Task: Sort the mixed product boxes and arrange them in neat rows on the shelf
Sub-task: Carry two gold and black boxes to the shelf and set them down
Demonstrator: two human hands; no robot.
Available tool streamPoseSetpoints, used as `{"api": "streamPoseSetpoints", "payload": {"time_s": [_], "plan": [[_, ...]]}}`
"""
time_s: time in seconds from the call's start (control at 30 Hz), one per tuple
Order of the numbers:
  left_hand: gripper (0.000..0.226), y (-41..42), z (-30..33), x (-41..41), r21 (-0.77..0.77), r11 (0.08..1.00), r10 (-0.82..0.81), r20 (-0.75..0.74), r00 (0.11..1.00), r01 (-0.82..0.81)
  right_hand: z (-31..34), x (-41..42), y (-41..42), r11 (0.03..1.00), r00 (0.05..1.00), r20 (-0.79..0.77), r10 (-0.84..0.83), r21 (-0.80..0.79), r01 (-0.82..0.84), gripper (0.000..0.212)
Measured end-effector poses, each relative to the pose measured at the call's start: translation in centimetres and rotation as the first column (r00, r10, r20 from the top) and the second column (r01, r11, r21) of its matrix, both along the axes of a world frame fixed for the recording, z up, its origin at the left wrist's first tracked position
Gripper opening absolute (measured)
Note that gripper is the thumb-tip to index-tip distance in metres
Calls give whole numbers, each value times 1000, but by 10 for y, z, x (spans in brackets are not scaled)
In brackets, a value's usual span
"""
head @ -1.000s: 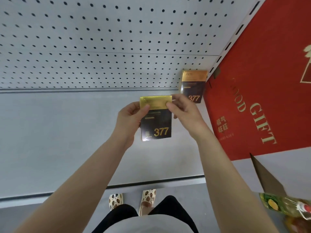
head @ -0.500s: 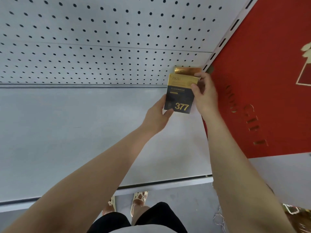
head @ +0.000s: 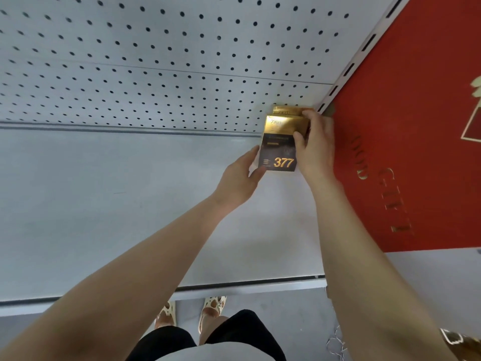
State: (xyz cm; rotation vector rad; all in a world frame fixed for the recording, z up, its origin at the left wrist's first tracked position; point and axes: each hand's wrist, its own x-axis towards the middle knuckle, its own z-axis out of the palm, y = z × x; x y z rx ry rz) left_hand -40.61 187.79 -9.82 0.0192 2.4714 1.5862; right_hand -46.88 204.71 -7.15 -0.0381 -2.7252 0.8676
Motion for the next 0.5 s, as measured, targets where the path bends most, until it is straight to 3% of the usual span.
{"api": "streamPoseSetpoints", "payload": {"time_s": [0.2, 0.37, 0.5], "plan": [[29, -46, 20, 41, 47, 994, 105, -55, 993, -102, 8, 32, -33, 993, 990, -99, 104, 75, -97, 40], [20, -114, 31, 111, 16, 969, 246, -95, 965, -246, -13, 81, -95, 944, 943, 46, 330, 9, -331, 31], [18, -182, 29, 184, 17, 898, 438, -126, 890, -440, -22, 138, -172, 866, 858, 139, 495, 0, -500, 27]]}}
